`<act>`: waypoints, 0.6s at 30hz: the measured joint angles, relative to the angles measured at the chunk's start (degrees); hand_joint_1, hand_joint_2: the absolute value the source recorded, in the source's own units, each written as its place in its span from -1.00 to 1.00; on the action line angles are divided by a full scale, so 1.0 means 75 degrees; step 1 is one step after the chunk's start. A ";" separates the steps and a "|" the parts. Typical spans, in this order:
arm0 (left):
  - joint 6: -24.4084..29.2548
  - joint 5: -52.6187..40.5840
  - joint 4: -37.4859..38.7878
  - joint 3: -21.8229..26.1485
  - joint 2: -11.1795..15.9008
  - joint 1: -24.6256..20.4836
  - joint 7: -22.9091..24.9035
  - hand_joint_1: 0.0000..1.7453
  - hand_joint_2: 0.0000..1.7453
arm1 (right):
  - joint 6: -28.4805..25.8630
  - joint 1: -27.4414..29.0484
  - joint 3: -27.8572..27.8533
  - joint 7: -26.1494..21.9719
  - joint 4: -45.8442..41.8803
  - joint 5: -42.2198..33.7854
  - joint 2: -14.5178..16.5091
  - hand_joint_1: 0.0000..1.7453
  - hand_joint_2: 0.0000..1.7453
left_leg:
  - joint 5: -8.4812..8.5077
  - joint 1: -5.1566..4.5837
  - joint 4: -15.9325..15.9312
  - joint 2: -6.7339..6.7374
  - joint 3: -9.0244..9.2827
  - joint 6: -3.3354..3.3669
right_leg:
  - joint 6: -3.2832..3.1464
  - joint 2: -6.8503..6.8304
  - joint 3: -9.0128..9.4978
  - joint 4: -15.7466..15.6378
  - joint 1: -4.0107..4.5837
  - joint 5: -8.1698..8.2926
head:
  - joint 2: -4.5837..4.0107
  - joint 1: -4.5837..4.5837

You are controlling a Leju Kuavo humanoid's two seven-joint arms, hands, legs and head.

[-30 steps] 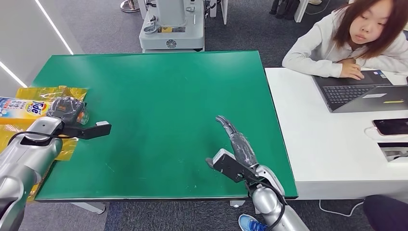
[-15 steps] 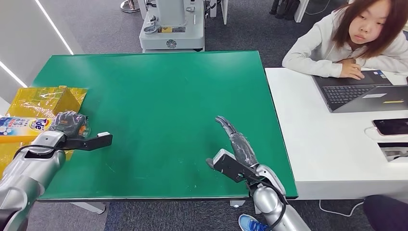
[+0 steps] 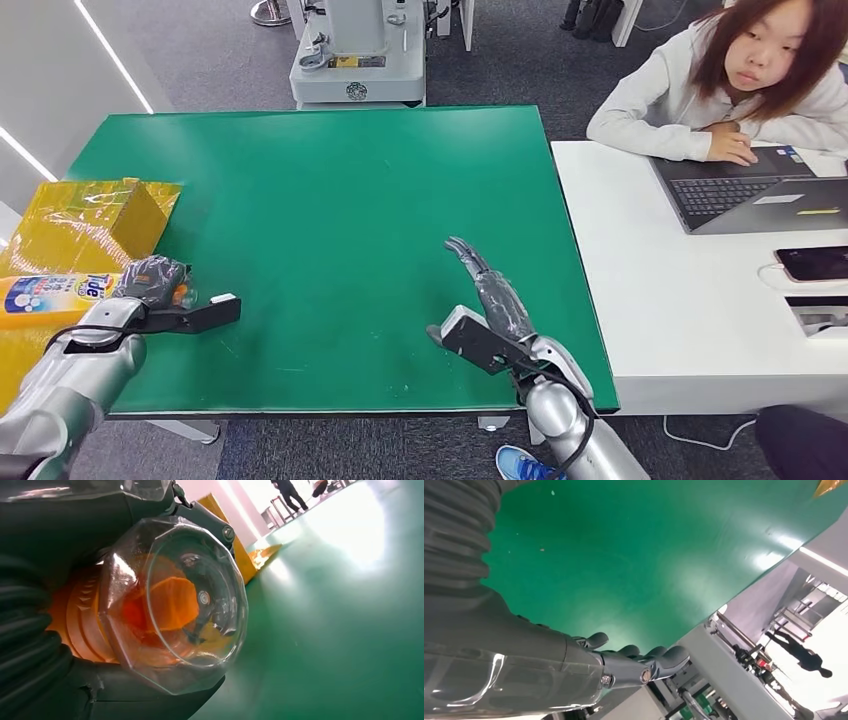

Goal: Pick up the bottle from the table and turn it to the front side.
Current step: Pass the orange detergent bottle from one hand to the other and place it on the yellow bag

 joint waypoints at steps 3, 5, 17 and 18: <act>0.0052 0.0090 0.0000 0.0117 -0.0058 0.0106 -0.0085 1.00 1.00 | 0.0009 -0.0021 0.0001 -0.0004 0.0028 0.0032 0.0000 -1.00 1.00 | 0.0000 0.0000 0.0000 0.0000 0.0000 0.0000 | 0.0000 0.0000 0.0000 0.0000 0.0000 0.0000 | 0.0000 0.0000; 0.0079 0.0144 0.0000 0.0194 -0.0098 0.0146 -0.0160 1.00 1.00 | 0.0011 -0.0032 0.0002 -0.0011 0.0051 0.0069 0.0000 -1.00 1.00 | 0.0000 0.0000 0.0000 0.0000 0.0000 0.0000 | 0.0000 -0.0001 0.0000 0.0000 0.0000 0.0000 | -0.0001 -0.0001; 0.0044 0.0144 0.0000 0.0468 -0.0292 0.0161 -0.0426 1.00 1.00 | 0.0001 -0.0232 0.0012 -0.0125 0.0251 0.0107 0.0000 -1.00 1.00 | 0.0000 0.0000 0.0001 -0.0001 0.0001 0.0000 | 0.0000 -0.0001 0.0000 0.0000 0.0000 0.0000 | -0.0001 0.0000; 0.0044 0.0144 0.0000 0.0469 -0.0293 0.0161 -0.0426 1.00 1.00 | 0.0001 -0.0233 0.0012 -0.0125 0.0252 0.0107 0.0000 -1.00 1.00 | 0.0000 0.0000 0.0001 -0.0001 0.0001 0.0000 | 0.0000 -0.0001 0.0000 0.0000 0.0000 0.0000 | -0.0001 0.0000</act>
